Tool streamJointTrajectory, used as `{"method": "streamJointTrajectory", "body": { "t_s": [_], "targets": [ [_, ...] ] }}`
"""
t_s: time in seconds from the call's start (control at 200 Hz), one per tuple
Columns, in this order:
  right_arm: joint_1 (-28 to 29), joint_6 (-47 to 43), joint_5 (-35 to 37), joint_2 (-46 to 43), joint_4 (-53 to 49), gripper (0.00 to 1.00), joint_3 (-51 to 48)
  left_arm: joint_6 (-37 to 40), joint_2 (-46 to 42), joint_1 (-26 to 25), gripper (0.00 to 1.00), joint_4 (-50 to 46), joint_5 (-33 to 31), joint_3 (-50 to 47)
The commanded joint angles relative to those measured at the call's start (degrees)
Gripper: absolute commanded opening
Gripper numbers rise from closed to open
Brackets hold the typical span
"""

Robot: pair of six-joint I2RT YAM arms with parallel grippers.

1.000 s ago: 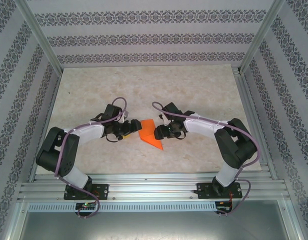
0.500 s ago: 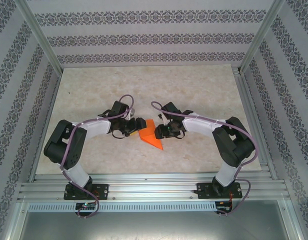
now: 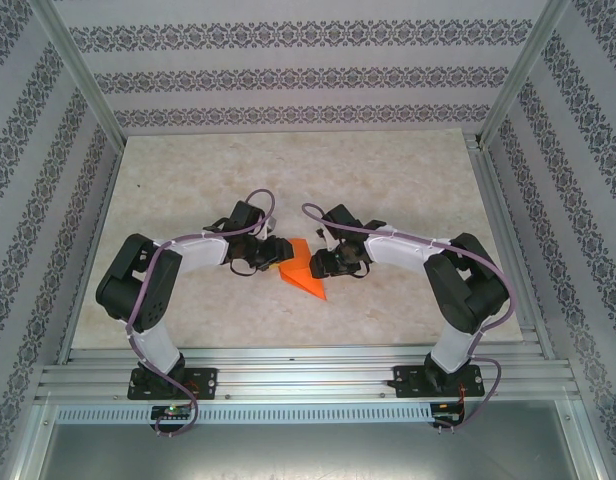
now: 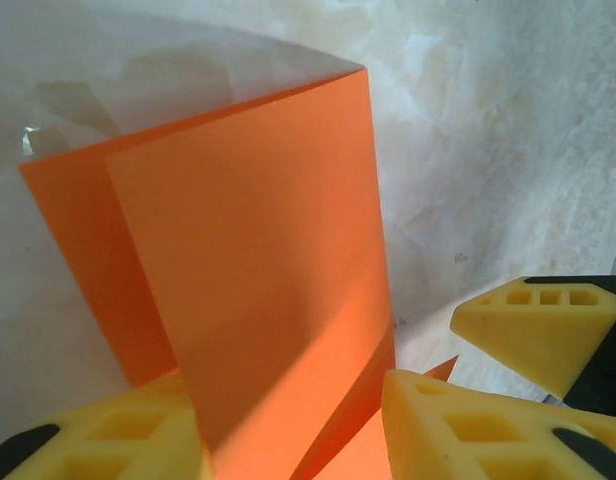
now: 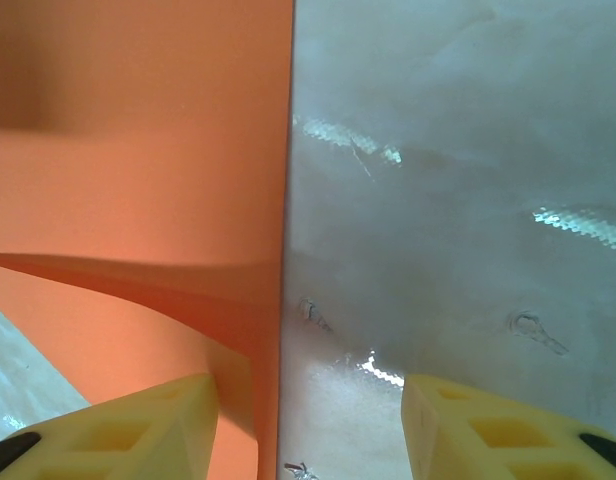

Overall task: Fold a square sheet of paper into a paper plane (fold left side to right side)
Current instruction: Fourth fold the wing at the center of the table.

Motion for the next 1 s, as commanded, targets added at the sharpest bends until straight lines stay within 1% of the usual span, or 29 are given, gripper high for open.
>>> {"method": "streamJointTrajectory", "body": {
  "t_s": [0.0,0.12,0.23,0.37,0.565,0.819,0.994],
  "targets": [
    [-0.22,-1.3,1.37,0.35,-0.01,0.52,1.35,0.13,0.23,-0.73,0.35,0.84,-0.55,1.5],
    [-0.32,-1.91,2.73,-2.3,-0.41,0.54,1.76,-0.05,-0.1,-0.86,0.22,0.43,-1.17,1.41],
    [-0.18,-2.73,4.29,-6.18,0.21,0.57,0.41,0.31,0.12,-0.95,0.17,-0.1,-1.58,1.47],
    [1.48,-3.87,6.38,-10.18,1.13,0.58,-1.44,0.33,0.04,-0.97,0.15,-0.24,-1.86,1.25],
    [8.81,-3.51,12.92,-12.32,4.89,0.61,-4.22,-0.84,-0.61,-1.08,0.13,1.15,-1.8,0.35],
    [15.45,-3.53,18.41,-7.34,6.51,0.62,-4.28,-0.92,-1.36,-1.27,0.13,0.78,-1.54,0.53],
    [17.48,-5.63,22.35,-3.45,5.22,0.63,-2.66,-1.1,-1.7,-1.35,0.13,0.63,-1.36,0.75]
  ]
}}
